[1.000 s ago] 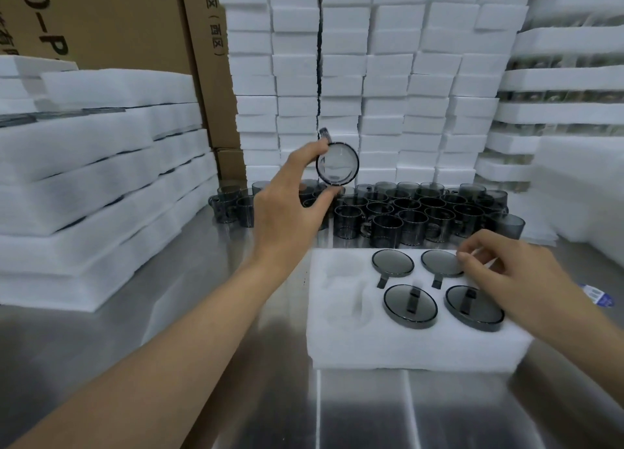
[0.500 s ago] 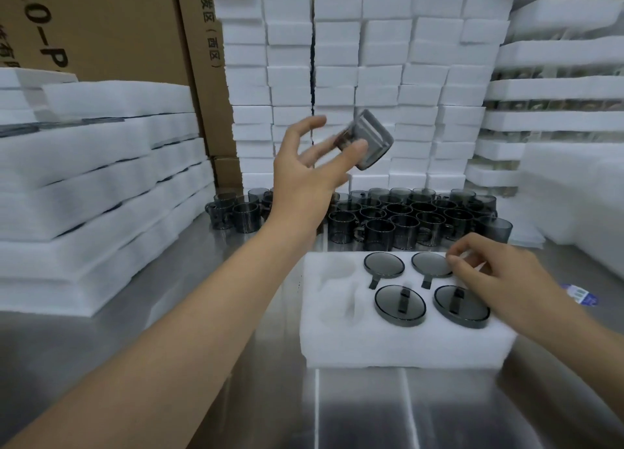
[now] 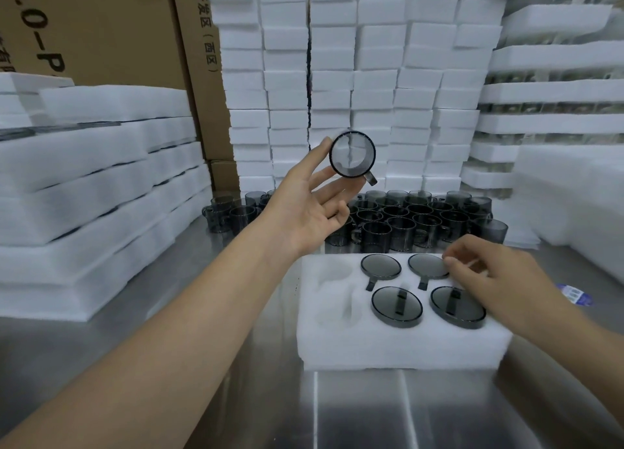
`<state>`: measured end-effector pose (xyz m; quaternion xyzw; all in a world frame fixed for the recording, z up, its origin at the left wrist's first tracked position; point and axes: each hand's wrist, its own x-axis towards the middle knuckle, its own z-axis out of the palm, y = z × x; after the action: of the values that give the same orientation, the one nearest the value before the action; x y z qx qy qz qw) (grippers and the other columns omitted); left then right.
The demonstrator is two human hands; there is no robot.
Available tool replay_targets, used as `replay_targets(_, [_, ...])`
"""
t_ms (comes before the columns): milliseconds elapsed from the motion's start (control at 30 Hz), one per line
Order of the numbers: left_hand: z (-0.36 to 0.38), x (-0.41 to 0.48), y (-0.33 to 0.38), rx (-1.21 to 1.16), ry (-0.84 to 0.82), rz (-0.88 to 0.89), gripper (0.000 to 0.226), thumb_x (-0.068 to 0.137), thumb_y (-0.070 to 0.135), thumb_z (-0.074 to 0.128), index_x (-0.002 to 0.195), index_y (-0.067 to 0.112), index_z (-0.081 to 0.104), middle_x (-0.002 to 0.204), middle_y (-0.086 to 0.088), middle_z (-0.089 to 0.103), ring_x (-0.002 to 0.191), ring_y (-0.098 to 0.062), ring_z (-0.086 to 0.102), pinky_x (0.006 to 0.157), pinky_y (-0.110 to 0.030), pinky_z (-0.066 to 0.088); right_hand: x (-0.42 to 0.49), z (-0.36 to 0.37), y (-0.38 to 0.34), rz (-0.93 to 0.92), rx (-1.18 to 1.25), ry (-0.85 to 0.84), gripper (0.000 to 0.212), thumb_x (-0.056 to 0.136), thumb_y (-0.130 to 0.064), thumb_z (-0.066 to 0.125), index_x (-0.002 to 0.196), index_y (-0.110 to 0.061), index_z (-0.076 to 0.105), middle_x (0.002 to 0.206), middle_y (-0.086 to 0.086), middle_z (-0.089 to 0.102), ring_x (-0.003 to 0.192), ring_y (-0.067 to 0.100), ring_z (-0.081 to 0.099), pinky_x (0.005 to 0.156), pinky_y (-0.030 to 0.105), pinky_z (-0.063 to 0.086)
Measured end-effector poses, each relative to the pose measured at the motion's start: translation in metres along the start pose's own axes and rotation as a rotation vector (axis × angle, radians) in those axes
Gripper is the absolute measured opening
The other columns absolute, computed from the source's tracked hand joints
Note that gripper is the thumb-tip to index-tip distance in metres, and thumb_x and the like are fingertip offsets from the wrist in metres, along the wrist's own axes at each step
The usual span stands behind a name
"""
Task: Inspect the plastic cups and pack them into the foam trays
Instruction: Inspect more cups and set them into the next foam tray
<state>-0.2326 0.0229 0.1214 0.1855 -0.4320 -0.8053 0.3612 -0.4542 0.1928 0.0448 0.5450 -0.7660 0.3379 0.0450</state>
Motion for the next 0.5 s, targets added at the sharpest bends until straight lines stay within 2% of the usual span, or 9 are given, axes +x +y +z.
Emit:
replay_targets(67, [0.002, -0.002, 0.001, 0.106, -0.002, 0.031, 0.055, 0.089, 0.049, 0.083, 0.131, 0.016, 0.069, 0.116, -0.007, 0.082, 0.099, -0.019, 0.081, 0.07, -0.025, 0.047, -0.001, -0.002, -0.004, -0.078, -0.096, 0.111, 0.005, 0.098, -0.037, 0.061, 0.099, -0.036, 0.066, 0.102, -0.013, 0.066, 0.095, 0.014, 0.063, 0.077, 0.036, 0.047])
replay_targets(133, [0.005, -0.004, 0.0, 0.32, -0.009, 0.1, 0.051, 0.091, 0.046, 0.082, 0.132, 0.021, 0.067, 0.115, -0.002, 0.082, 0.1, -0.015, 0.08, 0.073, -0.026, 0.048, -0.002, -0.004, -0.008, -0.154, -0.103, 0.234, 0.026, 0.096, -0.04, 0.064, 0.12, -0.031, 0.068, 0.113, -0.014, 0.063, 0.106, 0.016, 0.061, 0.085, 0.039, 0.05])
replay_targets(233, [0.01, -0.01, -0.004, 0.712, -0.029, 0.238, 0.051, 0.084, 0.042, 0.089, 0.128, 0.031, 0.066, 0.111, 0.008, 0.082, 0.102, -0.01, 0.079, 0.088, -0.033, 0.049, -0.007, -0.006, -0.022, -0.257, 0.009, 0.305, 0.057, 0.094, -0.051, 0.067, 0.147, -0.039, 0.051, 0.126, -0.02, 0.058, 0.11, 0.005, 0.058, 0.089, 0.032, 0.05])
replay_targets(300, [0.012, -0.018, -0.009, 0.87, -0.092, 0.291, 0.051, 0.081, 0.042, 0.093, 0.125, 0.035, 0.067, 0.108, 0.012, 0.082, 0.099, -0.007, 0.078, 0.085, -0.032, 0.052, -0.011, -0.006, -0.032, -0.311, 0.069, 0.265, 0.075, 0.091, -0.053, 0.071, 0.158, -0.047, 0.036, 0.137, -0.027, 0.051, 0.118, 0.0, 0.054, 0.093, 0.024, 0.046])
replay_targets(367, [0.014, -0.029, -0.018, 0.901, -0.137, 0.332, 0.051, 0.079, 0.038, 0.095, 0.123, 0.034, 0.068, 0.107, 0.012, 0.082, 0.096, -0.011, 0.08, 0.082, -0.026, 0.061, -0.015, -0.005, -0.038, -0.371, 0.072, 0.247, 0.081, 0.089, -0.045, 0.077, 0.16, -0.044, 0.036, 0.142, -0.025, 0.048, 0.129, 0.003, 0.052, 0.101, 0.026, 0.047])
replay_targets(433, [0.011, -0.04, -0.029, 0.902, -0.138, 0.406, 0.049, 0.079, 0.034, 0.096, 0.12, 0.034, 0.07, 0.11, 0.011, 0.08, 0.091, -0.015, 0.081, 0.085, -0.025, 0.063, -0.018, -0.005, -0.043, -0.446, 0.039, 0.261, 0.074, 0.087, -0.033, 0.081, 0.154, -0.03, 0.051, 0.142, -0.014, 0.055, 0.13, 0.011, 0.055, 0.105, 0.037, 0.052])
replay_targets(500, [0.002, -0.056, -0.036, 0.932, -0.104, 0.506, 0.048, 0.081, 0.037, 0.094, 0.121, 0.04, 0.069, 0.116, 0.016, 0.077, 0.097, -0.013, 0.079, 0.084, -0.024, 0.061, -0.022, -0.003, -0.049, -0.507, 0.073, 0.269, 0.066, 0.086, -0.028, 0.082, 0.148, -0.023, 0.057, 0.137, -0.01, 0.061, 0.128, 0.011, 0.059, 0.105, 0.039, 0.053])
